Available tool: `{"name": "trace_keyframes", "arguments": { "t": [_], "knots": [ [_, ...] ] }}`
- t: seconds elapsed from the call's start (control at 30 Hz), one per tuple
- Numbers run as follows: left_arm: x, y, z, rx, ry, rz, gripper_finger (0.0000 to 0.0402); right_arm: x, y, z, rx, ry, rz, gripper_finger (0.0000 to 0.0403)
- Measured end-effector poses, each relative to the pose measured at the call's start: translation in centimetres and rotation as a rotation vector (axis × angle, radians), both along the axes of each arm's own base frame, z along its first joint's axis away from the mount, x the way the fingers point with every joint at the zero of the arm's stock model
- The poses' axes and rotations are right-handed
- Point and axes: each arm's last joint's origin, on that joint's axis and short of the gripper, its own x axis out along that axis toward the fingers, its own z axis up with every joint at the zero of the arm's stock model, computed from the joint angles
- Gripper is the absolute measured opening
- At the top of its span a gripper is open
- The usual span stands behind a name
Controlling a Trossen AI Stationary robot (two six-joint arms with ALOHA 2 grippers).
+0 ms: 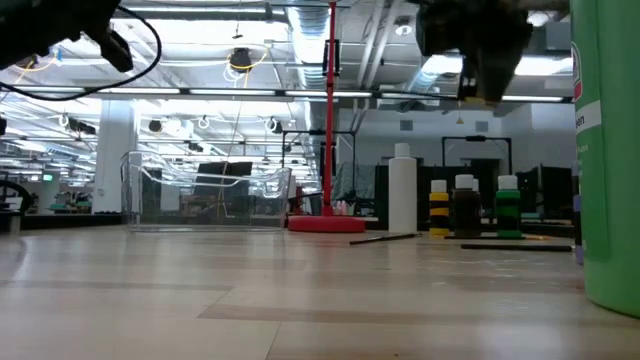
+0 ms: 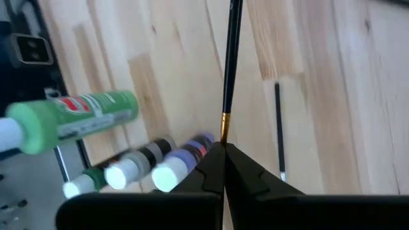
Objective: Pick & Place Paint Supplies
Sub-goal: Put the black paintbrush into the green cup
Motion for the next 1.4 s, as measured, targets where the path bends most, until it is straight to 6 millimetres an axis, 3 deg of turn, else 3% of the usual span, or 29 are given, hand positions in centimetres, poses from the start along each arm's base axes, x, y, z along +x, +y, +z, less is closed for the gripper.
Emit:
{"name": "trace_keyframes", "arguments": {
  "t": [0.17, 0.33, 0.5, 0.7, 0.9, 1.1, 1.4],
  "knots": [
    [0.4, 0.2, 0.6, -0.150, 0.027, 0.040, 0.0002, 0.2, 0.0, 0.7, 0.006, -0.018, -0.021, 0.0000],
    [2.3, 0.0, 3.7, -0.185, 0.101, 0.020, 0.0013, 0.1, 0.0, 0.7, 0.008, -0.003, -0.027, 0.0000],
    [6.5, -0.9, 7.2, -0.095, 0.223, -0.024, 0.0065, 0.0, 0.1, 0.6, 0.010, 0.009, -0.034, 0.0000],
    [12.5, -1.8, 9.0, 0.008, 0.370, -0.076, 0.0147, -0.3, 0.5, 0.6, 0.011, 0.041, -0.017, 0.0000],
    [16.6, -0.6, 9.2, 0.016, 0.551, -0.096, 0.0187, -0.4, 1.2, 0.6, 0.031, 0.044, 0.012, 0.0000],
    [19.6, 0.5, 9.6, 0.105, 0.737, -0.165, 0.0182, -0.4, 1.3, 0.6, 0.076, 0.049, 0.017, 0.0000],
    [23.7, 1.0, 8.9, 0.180, 0.800, -0.277, 0.0185, -0.3, 1.3, 0.7, 0.083, 0.040, 0.016, 0.0000]
  ]
}}
